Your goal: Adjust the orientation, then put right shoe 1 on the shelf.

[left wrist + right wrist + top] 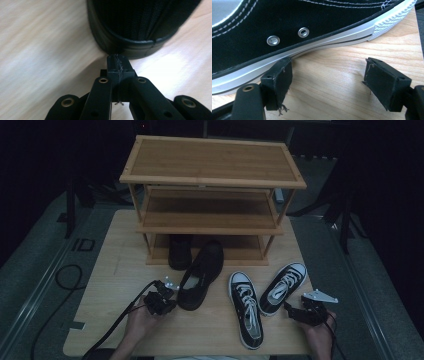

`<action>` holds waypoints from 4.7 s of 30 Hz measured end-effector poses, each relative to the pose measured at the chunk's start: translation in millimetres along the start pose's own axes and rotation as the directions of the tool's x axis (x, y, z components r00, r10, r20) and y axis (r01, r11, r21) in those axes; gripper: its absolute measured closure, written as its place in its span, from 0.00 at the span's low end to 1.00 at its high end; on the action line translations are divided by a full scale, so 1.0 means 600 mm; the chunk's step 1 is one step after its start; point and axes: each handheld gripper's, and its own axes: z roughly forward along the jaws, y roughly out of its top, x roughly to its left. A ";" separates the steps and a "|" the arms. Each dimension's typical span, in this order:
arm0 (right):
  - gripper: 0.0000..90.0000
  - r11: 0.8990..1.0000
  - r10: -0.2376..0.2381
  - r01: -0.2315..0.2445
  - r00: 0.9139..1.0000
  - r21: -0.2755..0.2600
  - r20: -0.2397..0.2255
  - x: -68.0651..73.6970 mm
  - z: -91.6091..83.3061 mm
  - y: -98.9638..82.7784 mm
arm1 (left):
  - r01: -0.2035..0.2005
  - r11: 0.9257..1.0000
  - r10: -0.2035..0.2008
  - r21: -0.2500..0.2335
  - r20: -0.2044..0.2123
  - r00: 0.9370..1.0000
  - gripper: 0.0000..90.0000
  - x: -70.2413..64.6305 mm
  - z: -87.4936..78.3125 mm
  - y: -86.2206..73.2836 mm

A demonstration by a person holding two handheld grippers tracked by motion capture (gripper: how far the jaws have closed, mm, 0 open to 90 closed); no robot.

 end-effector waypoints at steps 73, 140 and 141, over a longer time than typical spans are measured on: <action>0.25 1.000 0.000 0.000 1.000 0.000 -0.001 0.000 0.000 0.000 | 0.039 0.999 -0.039 -0.003 -0.046 0.998 0.75 -0.018 -0.011 0.258; 0.25 1.000 0.000 0.000 1.000 0.000 -0.001 0.000 0.000 0.000 | 0.022 0.972 -0.043 -0.234 -0.087 0.995 0.75 0.019 -0.104 0.189; 0.25 1.000 0.000 0.000 1.000 0.000 -0.001 0.000 0.000 0.000 | 0.015 0.972 -0.035 -0.236 -0.079 0.996 0.75 0.017 -0.107 0.184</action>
